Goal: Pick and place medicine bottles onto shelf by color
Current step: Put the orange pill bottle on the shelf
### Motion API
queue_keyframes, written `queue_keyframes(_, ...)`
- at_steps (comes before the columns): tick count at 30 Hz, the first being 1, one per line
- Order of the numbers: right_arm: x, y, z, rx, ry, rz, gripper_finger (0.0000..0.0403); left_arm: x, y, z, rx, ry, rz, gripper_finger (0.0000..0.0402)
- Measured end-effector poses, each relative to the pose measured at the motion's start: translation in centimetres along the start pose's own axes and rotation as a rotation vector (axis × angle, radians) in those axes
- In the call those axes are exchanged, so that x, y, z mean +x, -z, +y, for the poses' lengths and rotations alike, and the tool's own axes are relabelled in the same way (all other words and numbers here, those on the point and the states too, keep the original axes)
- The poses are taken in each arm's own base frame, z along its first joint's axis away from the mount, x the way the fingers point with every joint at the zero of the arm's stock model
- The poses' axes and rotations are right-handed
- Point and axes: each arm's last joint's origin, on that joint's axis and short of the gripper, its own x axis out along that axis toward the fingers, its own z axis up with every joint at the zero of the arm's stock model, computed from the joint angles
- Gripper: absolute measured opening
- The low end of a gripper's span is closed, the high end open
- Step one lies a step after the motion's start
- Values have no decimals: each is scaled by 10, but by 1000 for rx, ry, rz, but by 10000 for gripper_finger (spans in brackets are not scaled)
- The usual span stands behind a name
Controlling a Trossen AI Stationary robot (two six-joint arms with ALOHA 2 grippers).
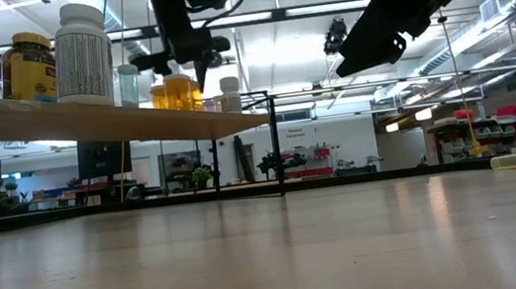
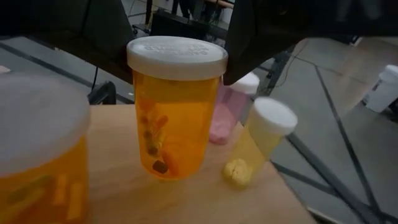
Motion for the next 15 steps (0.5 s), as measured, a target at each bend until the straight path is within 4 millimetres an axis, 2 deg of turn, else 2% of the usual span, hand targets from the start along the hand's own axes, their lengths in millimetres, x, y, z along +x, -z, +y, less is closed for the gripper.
queue_keyframes(15, 0, 0, 0, -11, 1, 3, 281, 5, -3, -1, 24, 36, -2, 221)
